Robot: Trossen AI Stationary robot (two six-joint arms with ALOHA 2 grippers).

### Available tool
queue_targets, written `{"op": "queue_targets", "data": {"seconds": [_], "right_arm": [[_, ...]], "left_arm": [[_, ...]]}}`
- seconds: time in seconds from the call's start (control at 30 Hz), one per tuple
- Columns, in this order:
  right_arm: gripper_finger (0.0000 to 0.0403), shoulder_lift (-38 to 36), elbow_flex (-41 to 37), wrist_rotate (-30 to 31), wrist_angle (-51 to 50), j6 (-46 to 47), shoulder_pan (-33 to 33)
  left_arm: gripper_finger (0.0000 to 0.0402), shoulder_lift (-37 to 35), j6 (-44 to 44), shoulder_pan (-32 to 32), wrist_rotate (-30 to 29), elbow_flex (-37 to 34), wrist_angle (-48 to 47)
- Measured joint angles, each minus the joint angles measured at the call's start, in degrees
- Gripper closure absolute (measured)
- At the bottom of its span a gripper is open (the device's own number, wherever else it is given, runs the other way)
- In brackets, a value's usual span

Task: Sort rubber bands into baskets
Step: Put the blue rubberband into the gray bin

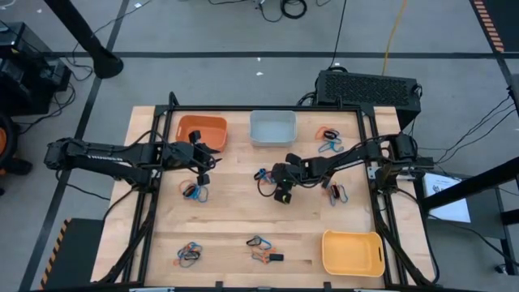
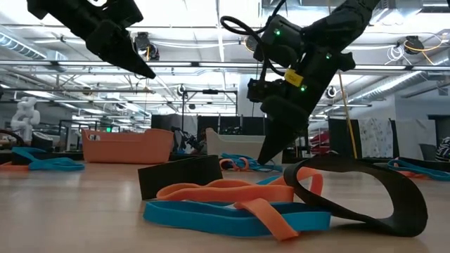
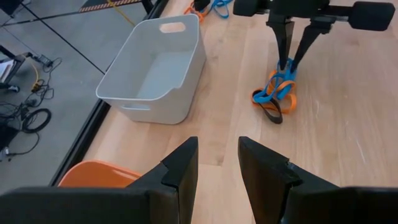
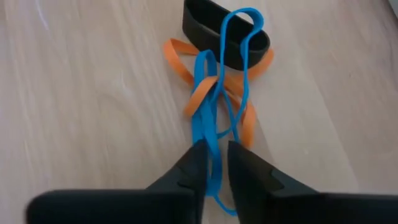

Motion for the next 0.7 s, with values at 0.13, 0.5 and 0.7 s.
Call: {"op": "queue_targets", "data": {"seconds": [0.13,0.5,0.7], "right_arm": [[0.0397,-0.5,0.0,-1.6,-0.4,-2.6,-0.5],[0.0400,-5.7,9.6,-1.3,-9.3,-6.6,-0.9],[0.0402,-7.1,14.9,-1.2,-14.8,-9.9,-0.9]], "left_arm": [[0.0278,0.0,0.0,0.0,0.0,0.0,0.0],[0.0278,0.0,0.0,0.0,0.0,0.0,0.0],[0.0278,0.0,0.0,0.0,0.0,0.0,0.0]]}}
